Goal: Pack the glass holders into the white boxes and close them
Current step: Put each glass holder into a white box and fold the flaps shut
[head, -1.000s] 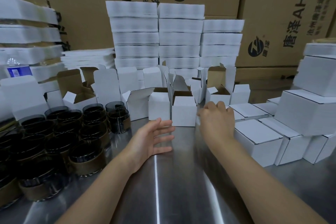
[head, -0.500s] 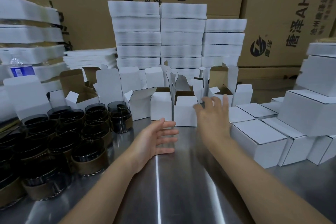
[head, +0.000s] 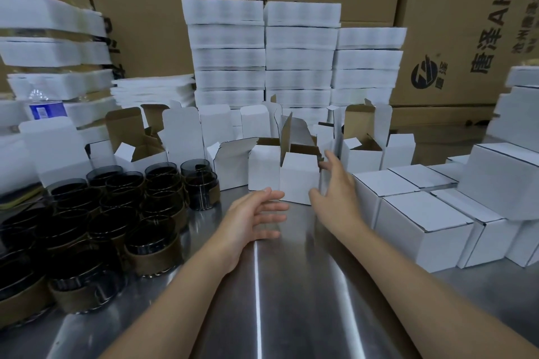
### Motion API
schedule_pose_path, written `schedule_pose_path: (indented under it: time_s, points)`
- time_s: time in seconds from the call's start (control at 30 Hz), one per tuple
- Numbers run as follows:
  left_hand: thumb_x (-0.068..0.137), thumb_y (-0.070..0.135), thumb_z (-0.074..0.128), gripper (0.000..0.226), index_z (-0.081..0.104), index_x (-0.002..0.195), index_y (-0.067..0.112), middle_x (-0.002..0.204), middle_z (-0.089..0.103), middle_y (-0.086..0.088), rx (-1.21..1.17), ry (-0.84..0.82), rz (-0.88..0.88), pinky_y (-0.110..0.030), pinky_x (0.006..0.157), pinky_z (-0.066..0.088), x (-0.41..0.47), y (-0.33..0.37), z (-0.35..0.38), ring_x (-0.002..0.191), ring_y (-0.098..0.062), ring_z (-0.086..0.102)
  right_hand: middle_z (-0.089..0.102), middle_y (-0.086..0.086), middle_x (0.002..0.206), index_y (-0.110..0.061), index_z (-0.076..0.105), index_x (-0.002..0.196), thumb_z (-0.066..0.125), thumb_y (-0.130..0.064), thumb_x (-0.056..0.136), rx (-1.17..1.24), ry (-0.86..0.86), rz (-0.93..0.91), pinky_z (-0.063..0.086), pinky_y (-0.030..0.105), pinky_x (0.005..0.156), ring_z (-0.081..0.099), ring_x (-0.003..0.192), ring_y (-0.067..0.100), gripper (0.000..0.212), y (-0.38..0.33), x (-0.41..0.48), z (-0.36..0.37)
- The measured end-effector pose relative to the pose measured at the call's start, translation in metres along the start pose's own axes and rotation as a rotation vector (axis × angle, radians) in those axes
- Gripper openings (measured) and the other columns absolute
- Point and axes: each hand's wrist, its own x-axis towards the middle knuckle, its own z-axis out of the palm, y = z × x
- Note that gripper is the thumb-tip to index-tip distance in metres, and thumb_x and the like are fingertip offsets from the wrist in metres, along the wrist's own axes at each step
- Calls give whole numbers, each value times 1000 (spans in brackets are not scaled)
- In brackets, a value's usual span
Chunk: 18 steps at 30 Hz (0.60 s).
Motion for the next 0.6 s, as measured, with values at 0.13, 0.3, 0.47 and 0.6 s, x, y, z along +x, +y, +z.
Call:
schedule_pose_path:
  time_s: [0.13, 0.3, 0.47, 0.6]
  points:
    - [92, 14, 59, 12, 70, 88, 17, 83, 71, 0, 70, 214, 53, -20, 52, 51, 3, -3, 1, 68, -5, 63, 52, 0, 129, -26, 33, 144, 57, -12, 84, -189, -18, -160, 27, 31, 103, 33, 122, 16, 66, -10, -7, -5]
    - [82, 11, 71, 21, 66, 98, 23, 95, 66, 5, 247, 319, 146, -31, 79, 51, 6, -8, 0, 82, -6, 62, 64, -1, 113, -21, 50, 135, 57, -11, 88, -401, -18, -474, 2, 29, 114, 49, 118, 16, 48, -30, -18, -6]
    - [69, 22, 84, 79, 41, 136, 30, 127, 45, 13, 414, 274, 229, -18, 86, 38, 8, -15, -2, 115, -4, 46, 69, -1, 91, -15, 62, 122, 61, -1, 80, -391, -80, -637, 10, 26, 113, 65, 89, 21, 45, -48, -31, -7]
    - [65, 18, 85, 110, 15, 150, 29, 137, 33, 11, 421, 164, 237, -21, 96, 32, 12, -19, -7, 126, -1, 31, 68, -2, 85, -16, 66, 115, 61, 3, 75, -347, -102, -683, 22, 31, 107, 63, 79, 21, 44, -58, -39, -8]
